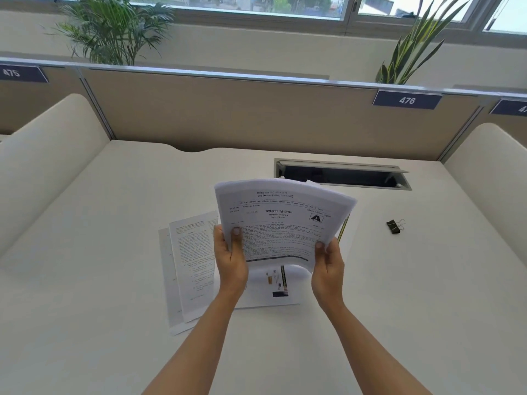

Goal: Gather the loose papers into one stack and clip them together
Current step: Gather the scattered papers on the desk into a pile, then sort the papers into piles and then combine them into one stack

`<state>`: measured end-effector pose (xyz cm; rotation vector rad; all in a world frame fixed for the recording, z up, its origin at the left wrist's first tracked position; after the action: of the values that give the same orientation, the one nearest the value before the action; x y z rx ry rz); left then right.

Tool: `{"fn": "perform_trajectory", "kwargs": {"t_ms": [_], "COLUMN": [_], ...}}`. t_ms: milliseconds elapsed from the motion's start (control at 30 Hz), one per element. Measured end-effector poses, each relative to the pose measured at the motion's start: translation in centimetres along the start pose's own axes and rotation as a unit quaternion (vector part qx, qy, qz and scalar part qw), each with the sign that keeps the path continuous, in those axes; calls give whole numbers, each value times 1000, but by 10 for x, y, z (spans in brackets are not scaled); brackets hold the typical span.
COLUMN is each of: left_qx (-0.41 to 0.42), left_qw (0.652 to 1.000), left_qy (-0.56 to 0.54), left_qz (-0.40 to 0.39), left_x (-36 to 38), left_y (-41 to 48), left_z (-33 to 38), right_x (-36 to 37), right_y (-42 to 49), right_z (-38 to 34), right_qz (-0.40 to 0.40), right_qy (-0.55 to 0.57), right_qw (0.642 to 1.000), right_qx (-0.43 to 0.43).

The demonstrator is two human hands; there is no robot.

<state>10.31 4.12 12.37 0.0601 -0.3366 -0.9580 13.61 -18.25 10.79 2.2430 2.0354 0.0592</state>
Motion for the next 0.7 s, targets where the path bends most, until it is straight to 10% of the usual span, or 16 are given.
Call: {"fn": "perform_trajectory", "kwargs": {"t_ms": [467,600,700], "left_qx": [-102,-142,-239], "left_qw": [985,871,814], "left_qy": [126,470,526], "left_qz": [-66,3,52], "left_x": [-18,-73,-115], "left_y": [7,8,-2], "left_z": [-47,-68,-78], "right_x": [-22,-56,-86], "right_y": [15,22,25], "right_z": [11,26,50], "right_qz": [-24,36,71], "right_qy": [-90,-125,-156], "right_qw": [995,990,978], "right_qx": [29,61,121]}}
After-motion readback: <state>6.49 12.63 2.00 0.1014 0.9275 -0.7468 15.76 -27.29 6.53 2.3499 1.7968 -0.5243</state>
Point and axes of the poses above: each hand's wrist, its own y-axis towards the middle knuckle, its own x-axis out of the palm, z = x × y, the point moved 9 cm from there along y, towards the middle knuckle, and after that the axes turned 4 degrees about x, right-handed, at the moved point
